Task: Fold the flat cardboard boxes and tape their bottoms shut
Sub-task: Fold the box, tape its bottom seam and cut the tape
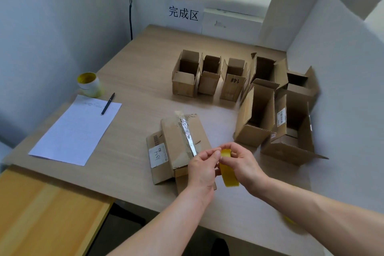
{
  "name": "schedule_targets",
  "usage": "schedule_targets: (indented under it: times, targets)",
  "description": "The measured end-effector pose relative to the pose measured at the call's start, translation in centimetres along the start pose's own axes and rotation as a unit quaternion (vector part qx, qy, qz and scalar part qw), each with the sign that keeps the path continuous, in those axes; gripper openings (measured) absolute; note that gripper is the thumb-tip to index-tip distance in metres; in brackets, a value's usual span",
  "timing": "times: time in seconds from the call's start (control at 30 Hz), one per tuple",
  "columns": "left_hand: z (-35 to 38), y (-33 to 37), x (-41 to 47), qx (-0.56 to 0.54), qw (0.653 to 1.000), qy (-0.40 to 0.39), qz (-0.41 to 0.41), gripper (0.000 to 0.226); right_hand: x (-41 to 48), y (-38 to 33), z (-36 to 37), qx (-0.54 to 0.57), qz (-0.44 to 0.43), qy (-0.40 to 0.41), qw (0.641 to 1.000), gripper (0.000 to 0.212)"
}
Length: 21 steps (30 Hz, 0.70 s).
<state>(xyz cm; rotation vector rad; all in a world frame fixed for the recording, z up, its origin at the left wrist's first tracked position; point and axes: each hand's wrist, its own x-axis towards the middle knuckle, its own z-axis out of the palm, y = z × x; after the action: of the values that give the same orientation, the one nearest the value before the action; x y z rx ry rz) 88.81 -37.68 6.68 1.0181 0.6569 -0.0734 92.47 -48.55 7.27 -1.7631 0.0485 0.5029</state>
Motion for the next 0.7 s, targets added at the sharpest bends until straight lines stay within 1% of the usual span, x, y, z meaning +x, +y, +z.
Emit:
schedule_targets:
  times: [0.1, 0.17, 0.2, 0.27, 0.3, 0.33, 0.37, 0.4, 0.43, 0.47, 0.5, 0.53, 0.6, 0.63, 0.67, 0.7]
  targets:
    - [-0.6, -0.5, 0.5, 0.006, 1.000, 0.007, 0.023, 0.013, 0.4, -0.8, 0.2, 0.018, 0.008, -0.016, 1.000, 0.012]
    - [-0.8, -0.7, 1.0, 0.016, 0.999, 0.022, 0.045, 0.013, 0.6, -1.2, 0.4, 0.019, 0.016, -0.018, 1.000, 0.004]
    - [-0.9, -0.6, 1.3, 0.019, 0.998, 0.029, 0.060, 0.014, 0.8, -1.2, 0.4, 0.020, 0.016, -0.013, 1.000, 0.004]
    - [-1.3, -0.6, 1.8, 0.034, 0.994, 0.034, 0.097, 0.017, 1.3, -0.9, 0.4, 0.020, 0.013, -0.009, 1.000, 0.015]
    - [-1.6, -0.5, 2.0, 0.060, 0.990, 0.029, 0.122, 0.019, 1.6, -0.9, 0.3, 0.013, 0.014, -0.012, 1.000, 0.018]
    - [-2.0, -0.5, 2.2, 0.114, 0.980, 0.022, 0.164, 0.017, 1.8, -0.8, 0.1, 0.001, 0.014, -0.015, 1.000, 0.017]
    - [-2.6, -0.5, 2.5, 0.195, 0.955, 0.017, 0.222, 0.013, 2.1, -0.8, 0.0, -0.018, 0.013, -0.017, 1.000, 0.015]
    - [-3.2, -0.6, 2.9, 0.292, 0.913, 0.021, 0.284, 0.016, 2.5, -0.8, -0.2, -0.041, 0.011, -0.017, 0.999, 0.013]
    - [-3.9, -0.8, 3.5, 0.384, 0.861, 0.034, 0.332, 0.032, 2.9, -0.9, -0.4, -0.065, 0.009, -0.014, 0.998, 0.012]
    - [-4.6, -0.9, 4.3, 0.459, 0.812, 0.046, 0.356, 0.047, 3.4, -0.9, -0.5, -0.090, 0.008, -0.006, 0.996, 0.012]
    - [-5.1, -0.9, 5.1, 0.528, 0.774, 0.055, 0.345, 0.060, 3.9, -0.9, -0.8, -0.113, 0.008, 0.005, 0.994, 0.012]
    - [-5.4, -0.7, 5.9, 0.599, 0.741, 0.051, 0.301, 0.069, 4.5, -0.7, -1.1, -0.136, 0.007, 0.019, 0.990, 0.012]
    - [-6.1, -0.7, 7.2, 0.727, 0.657, 0.004, 0.200, 0.073, 5.3, -0.4, -1.9, -0.182, 0.010, 0.041, 0.982, 0.012]
    - [-6.5, -1.0, 7.7, 0.759, 0.627, -0.021, 0.173, 0.069, 5.7, -0.3, -2.3, -0.197, 0.014, 0.047, 0.979, 0.012]
    - [-7.0, -1.3, 8.0, 0.771, 0.616, -0.037, 0.157, 0.064, 6.0, 0.0, -2.7, -0.204, 0.019, 0.051, 0.977, 0.012]
    - [-7.5, -1.7, 8.1, 0.772, 0.615, -0.041, 0.151, 0.059, 6.1, 0.1, -3.0, -0.208, 0.023, 0.052, 0.977, 0.012]
